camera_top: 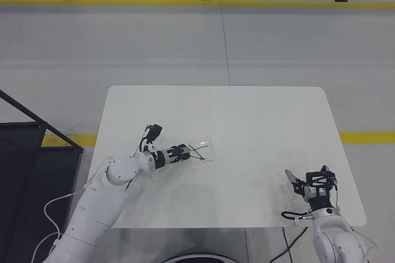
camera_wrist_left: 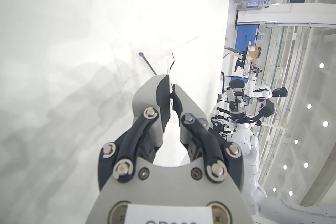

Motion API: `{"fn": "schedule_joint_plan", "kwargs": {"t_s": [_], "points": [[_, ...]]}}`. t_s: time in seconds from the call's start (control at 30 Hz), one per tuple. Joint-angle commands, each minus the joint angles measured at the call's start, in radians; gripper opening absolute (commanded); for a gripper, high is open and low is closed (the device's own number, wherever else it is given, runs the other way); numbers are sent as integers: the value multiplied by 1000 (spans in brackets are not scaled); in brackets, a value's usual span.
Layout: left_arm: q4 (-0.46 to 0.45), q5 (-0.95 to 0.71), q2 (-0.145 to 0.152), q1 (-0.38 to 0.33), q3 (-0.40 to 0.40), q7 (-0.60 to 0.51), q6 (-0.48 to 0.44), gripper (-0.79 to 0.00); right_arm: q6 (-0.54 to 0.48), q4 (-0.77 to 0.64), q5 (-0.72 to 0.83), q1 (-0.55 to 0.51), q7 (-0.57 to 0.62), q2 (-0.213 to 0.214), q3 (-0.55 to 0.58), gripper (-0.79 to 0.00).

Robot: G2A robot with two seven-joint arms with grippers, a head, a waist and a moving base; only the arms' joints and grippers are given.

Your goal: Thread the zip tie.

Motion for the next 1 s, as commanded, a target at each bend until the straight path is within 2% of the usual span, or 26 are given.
{"fn": "schedule_joint_plan", "kwargs": {"t_s": [0.0,0.33,0.53,0.77,0.87,0.97], "points": [[1,-1,1,-1,-1,-1,-1,-785,0,0,0,0,0,0,0,0],[-23,-16,9,16,-29,-7,-25,-785,0,0,0,0,0,0,0,0],[-83,-49,27,72,-104,-41,-83,-785,0,0,0,0,0,0,0,0],[-149,-136,49,131,-204,-135,-149,-785,0,0,0,0,0,0,0,0],[-166,-179,58,145,-226,-216,-179,-785,1,-1,0,1,-2,0,1,0],[-166,-203,66,151,-246,-278,-214,-785,-55,-18,27,-20,-61,0,10,0]]}}
